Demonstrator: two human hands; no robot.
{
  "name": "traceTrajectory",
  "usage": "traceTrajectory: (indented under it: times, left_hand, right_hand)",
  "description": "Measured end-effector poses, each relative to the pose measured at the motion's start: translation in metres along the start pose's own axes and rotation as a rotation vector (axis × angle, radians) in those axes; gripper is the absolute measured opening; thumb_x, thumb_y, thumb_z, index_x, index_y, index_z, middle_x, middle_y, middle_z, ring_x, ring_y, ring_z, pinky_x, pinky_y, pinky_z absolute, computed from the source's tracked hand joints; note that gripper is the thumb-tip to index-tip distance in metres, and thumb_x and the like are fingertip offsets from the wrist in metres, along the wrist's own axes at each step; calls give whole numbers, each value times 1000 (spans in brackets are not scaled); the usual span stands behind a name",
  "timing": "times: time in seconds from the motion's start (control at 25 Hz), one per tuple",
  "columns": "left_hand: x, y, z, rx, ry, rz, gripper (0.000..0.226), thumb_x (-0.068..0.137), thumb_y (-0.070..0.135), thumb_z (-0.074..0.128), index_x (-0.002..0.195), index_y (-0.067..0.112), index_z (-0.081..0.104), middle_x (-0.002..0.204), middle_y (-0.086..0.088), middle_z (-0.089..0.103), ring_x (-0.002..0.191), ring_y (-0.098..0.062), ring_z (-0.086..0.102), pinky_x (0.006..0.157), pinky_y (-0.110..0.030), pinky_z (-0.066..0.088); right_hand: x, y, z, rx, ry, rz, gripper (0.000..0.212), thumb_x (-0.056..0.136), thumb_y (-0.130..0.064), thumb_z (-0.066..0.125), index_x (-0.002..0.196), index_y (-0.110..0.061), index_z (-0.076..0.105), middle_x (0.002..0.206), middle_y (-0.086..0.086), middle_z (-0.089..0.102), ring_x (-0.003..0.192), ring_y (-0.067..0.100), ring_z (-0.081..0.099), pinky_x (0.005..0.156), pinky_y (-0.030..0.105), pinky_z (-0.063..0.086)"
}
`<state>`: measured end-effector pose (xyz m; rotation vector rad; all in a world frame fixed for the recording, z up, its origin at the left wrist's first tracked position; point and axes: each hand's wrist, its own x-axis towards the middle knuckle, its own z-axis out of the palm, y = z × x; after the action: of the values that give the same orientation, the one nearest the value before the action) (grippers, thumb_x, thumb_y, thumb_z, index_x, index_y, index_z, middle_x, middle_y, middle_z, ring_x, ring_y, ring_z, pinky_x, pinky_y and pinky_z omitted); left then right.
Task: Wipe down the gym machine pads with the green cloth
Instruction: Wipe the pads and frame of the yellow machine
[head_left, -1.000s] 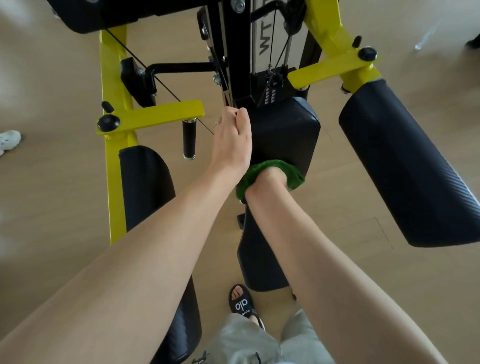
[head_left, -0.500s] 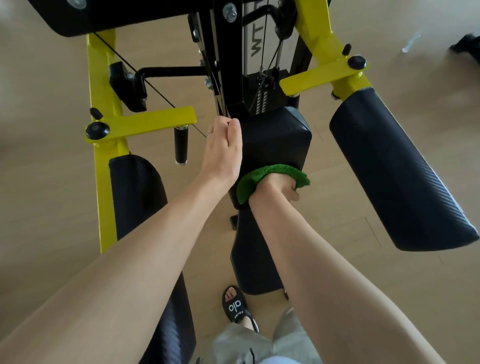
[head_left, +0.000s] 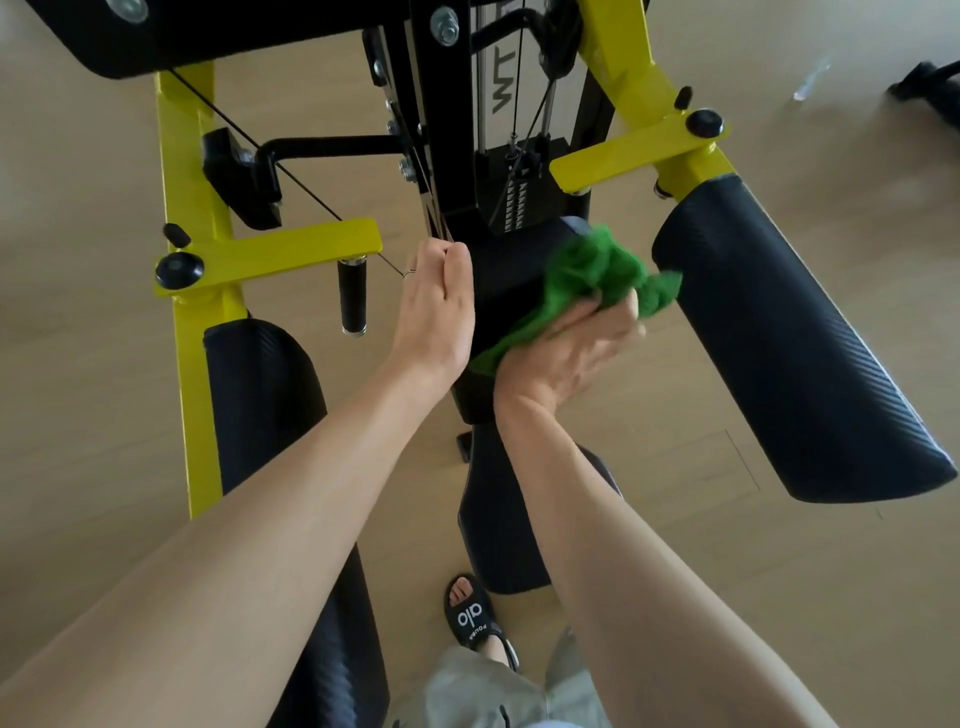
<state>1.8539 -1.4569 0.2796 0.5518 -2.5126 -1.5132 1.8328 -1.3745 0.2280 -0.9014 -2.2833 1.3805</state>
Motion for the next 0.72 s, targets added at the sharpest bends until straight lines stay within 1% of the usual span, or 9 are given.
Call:
traceTrajectory:
  times: [0.08, 0.16, 0.28, 0.4, 0.48, 0.52, 0.6, 0.64, 0.72]
  left_hand:
    - [0, 0, 0, -2, 0, 6, 27, 109, 31, 28, 94, 12, 41, 82, 8, 38, 73, -6, 39, 64, -6, 35]
    - [0, -2, 2, -7, 20, 24, 26, 109, 30, 29, 93, 13, 41, 81, 8, 37, 73, -7, 39, 64, -12, 35]
    - [0, -2, 2, -26, 35, 21, 27, 108, 31, 29, 91, 13, 41, 81, 8, 38, 75, -7, 38, 67, -15, 34]
    - [-2, -1, 2, -37, 6, -26, 33, 108, 34, 28, 96, 11, 48, 94, 1, 47, 90, -13, 46, 72, -15, 34]
    - [-1, -1, 2, -40, 12, -20, 32, 108, 34, 28, 96, 13, 48, 93, 2, 47, 90, -13, 46, 71, -12, 35]
    - [-1, -1, 2, -32, 15, -12, 29, 108, 33, 28, 95, 14, 45, 89, 5, 44, 85, -10, 43, 71, -9, 36]
    - [-2, 0, 2, -8, 15, 4, 26, 109, 31, 27, 94, 15, 42, 82, 9, 39, 77, -6, 39, 68, -3, 35]
    - [-4, 0, 3, 2, 23, 17, 26, 109, 31, 27, 95, 14, 41, 81, 9, 38, 75, -6, 39, 68, -3, 36]
    - [-3, -2, 4, 11, 46, 38, 26, 109, 30, 27, 95, 14, 41, 79, 10, 37, 72, -5, 40, 67, -6, 37]
  right_hand:
    - [13, 15, 3, 115, -45, 352, 39, 107, -23, 39, 145, -12, 37, 141, 9, 42, 103, 9, 43, 76, 12, 31]
    - [19, 17, -4, 142, -83, 436, 42, 104, -16, 44, 145, -10, 36, 142, 10, 42, 111, 22, 53, 77, 18, 36]
    - [8, -16, -16, 101, -37, 45, 37, 99, -9, 41, 136, -14, 41, 124, 5, 40, 91, 18, 45, 80, 35, 46]
    - [-3, -37, -16, 52, 59, -441, 27, 100, -28, 43, 123, -16, 48, 114, 13, 45, 81, 25, 48, 67, 32, 42]
    - [8, -25, -8, 52, 104, -517, 27, 102, -31, 40, 122, -16, 50, 114, 15, 48, 83, 28, 53, 68, 30, 42]
    - [18, -12, -6, 57, 116, -423, 30, 102, -29, 39, 123, -13, 53, 117, 16, 49, 87, 29, 55, 70, 31, 42]
    - [36, 25, 2, 99, 61, 15, 32, 103, -21, 39, 131, -10, 52, 127, 14, 51, 101, 30, 59, 78, 31, 43]
    - [44, 43, 7, 133, -33, 232, 33, 103, -17, 43, 134, -10, 49, 132, 14, 51, 110, 31, 59, 85, 30, 44]
    - [46, 62, 12, 268, -174, 387, 43, 98, -5, 54, 140, -8, 45, 140, 17, 51, 124, 33, 55, 105, 34, 44]
